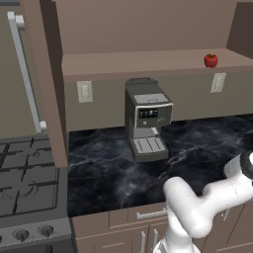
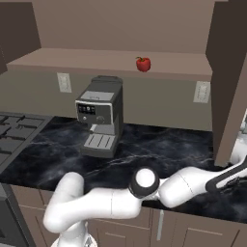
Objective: Pick the bell pepper from the counter and place it in the cabinet. Then close the cabinet.
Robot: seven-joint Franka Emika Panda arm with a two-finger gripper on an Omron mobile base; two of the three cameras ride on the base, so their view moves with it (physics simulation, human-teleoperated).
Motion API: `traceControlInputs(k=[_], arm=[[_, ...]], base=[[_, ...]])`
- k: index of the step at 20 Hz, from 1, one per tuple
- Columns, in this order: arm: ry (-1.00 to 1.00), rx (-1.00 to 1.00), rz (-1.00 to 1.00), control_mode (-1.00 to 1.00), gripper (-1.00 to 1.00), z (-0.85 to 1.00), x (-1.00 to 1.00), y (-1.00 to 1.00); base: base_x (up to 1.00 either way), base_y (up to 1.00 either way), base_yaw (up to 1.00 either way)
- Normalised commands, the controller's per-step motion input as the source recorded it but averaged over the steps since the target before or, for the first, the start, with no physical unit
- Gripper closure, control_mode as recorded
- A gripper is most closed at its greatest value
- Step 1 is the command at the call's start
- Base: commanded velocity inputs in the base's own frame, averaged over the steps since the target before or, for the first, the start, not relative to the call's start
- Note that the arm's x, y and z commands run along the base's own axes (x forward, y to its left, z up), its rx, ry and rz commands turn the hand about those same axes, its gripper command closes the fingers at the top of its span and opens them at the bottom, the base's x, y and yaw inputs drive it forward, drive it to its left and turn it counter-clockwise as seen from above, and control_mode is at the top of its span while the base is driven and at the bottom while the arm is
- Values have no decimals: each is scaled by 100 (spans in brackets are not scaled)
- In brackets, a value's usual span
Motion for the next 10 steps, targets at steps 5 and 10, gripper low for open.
traceControlInputs(k=[5, 10], arm=[[-26, -55, 1, -100, -100, 30, -48, 37], [-54, -85, 0, -100, -100, 0, -93, 82]], base=[[0, 0, 0], [0, 0, 0]])
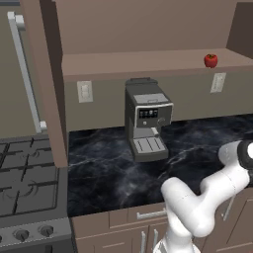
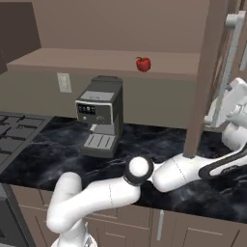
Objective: Pick the bell pepper from the counter and place it in the cabinet. Then close the cabinet.
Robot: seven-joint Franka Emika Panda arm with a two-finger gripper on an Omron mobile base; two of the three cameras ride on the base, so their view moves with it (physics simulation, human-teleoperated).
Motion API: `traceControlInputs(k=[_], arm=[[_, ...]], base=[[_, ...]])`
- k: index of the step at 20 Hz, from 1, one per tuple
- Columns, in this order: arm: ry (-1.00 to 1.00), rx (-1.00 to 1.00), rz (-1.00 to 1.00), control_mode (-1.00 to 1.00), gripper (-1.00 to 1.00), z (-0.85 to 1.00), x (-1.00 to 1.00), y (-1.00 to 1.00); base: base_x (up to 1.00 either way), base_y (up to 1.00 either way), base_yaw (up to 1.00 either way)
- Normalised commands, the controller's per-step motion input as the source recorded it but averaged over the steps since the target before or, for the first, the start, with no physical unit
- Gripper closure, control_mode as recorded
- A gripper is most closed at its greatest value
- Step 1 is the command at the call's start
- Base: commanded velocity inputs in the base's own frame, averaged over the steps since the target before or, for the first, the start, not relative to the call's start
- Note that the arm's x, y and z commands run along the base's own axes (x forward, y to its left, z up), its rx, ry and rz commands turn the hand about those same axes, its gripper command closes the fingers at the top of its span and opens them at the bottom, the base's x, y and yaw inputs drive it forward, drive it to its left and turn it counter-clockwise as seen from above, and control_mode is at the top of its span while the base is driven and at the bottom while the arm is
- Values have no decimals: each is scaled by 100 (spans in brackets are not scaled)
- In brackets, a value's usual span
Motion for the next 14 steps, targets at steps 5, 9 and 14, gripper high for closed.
traceControlInputs(k=[5, 9, 14], arm=[[-62, -82, -2, -100, -100, 21, -97, 99], [-42, -59, -8, -100, -100, 88, -63, 100], [-39, -41, -21, -100, -100, 79, -39, 100]], base=[[0, 0, 0], [0, 0, 0], [0, 0, 0]])
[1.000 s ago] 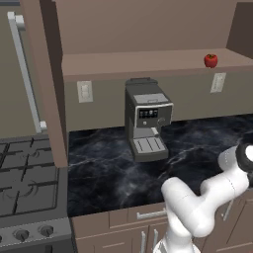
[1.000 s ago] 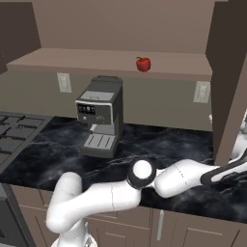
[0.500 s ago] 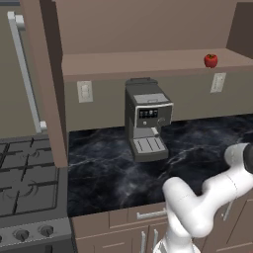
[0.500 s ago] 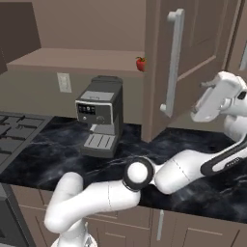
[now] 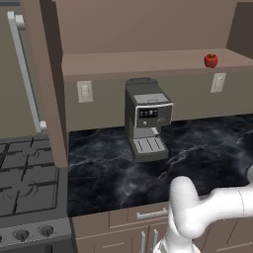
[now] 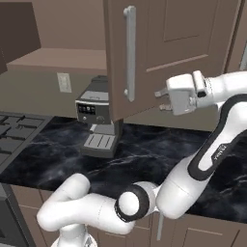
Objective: Pick the bell pepper from the counter and place it in the cabinet. Then close the cabinet.
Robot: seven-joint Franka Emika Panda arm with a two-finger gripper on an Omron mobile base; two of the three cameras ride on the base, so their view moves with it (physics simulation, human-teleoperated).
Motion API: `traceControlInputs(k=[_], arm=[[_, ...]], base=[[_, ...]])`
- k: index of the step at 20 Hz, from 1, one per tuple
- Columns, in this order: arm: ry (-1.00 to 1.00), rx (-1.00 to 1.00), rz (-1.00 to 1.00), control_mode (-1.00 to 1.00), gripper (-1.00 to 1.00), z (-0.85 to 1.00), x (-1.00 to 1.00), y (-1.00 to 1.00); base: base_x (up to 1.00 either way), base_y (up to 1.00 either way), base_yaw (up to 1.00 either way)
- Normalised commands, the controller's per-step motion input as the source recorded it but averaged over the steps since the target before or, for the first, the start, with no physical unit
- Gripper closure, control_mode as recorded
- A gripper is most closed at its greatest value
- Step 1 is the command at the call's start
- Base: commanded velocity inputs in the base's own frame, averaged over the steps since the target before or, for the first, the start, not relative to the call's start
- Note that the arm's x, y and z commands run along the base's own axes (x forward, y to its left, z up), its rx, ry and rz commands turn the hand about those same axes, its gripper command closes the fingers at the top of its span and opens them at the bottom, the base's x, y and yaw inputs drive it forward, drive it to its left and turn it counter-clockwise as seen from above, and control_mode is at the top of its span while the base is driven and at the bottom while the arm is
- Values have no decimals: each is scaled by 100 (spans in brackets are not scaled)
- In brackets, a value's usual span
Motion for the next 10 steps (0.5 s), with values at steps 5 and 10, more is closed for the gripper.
traceControlInputs(k=[5, 10], arm=[[-17, -24, -40, -100, -100, 82, 10, 91], [29, 0, -46, -100, -100, 98, 77, 35]], base=[[0, 0, 0], [0, 0, 0]])
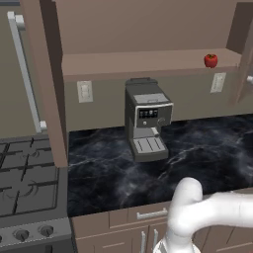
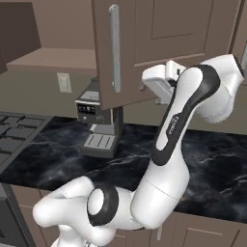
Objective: Pick the bell pepper from the counter and place it in the cabinet. Then close the cabinet.
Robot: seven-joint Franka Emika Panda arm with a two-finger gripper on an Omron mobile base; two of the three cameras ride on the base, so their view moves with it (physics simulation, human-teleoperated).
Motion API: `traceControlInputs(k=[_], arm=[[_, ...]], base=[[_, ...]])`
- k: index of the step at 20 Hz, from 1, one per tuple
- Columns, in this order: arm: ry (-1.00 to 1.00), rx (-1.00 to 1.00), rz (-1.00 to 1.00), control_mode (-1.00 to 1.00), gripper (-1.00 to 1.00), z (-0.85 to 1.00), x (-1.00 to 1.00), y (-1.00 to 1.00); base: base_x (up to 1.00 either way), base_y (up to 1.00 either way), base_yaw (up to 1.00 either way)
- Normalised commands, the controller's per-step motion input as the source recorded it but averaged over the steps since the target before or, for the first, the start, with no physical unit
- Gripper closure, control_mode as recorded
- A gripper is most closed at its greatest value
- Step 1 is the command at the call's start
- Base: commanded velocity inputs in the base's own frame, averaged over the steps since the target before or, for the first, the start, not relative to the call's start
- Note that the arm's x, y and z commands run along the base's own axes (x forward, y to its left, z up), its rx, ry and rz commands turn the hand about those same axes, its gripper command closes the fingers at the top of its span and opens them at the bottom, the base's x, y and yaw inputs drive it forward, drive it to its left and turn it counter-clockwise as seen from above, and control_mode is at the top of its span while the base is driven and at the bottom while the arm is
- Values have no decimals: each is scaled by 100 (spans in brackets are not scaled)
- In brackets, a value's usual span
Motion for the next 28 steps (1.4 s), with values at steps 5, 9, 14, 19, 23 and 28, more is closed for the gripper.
traceControlInputs(k=[5, 9, 14, 19, 23, 28], arm=[[53, 6, -26, -100, -100, 94, 100, 5], [6, -7, -42, -100, -100, 6, 100, 25], [-15, -20, -43, -100, -100, -78, 100, 68], [-40, -27, -42, -100, -100, -100, 100, 53], [-61, -31, -39, -100, -100, -100, 100, 36], [-74, -35, -35, -100, -100, -100, 100, 26]], base=[[0, 0, 0], [0, 0, 0], [0, 0, 0], [0, 0, 0], [0, 0, 0], [0, 0, 0]])
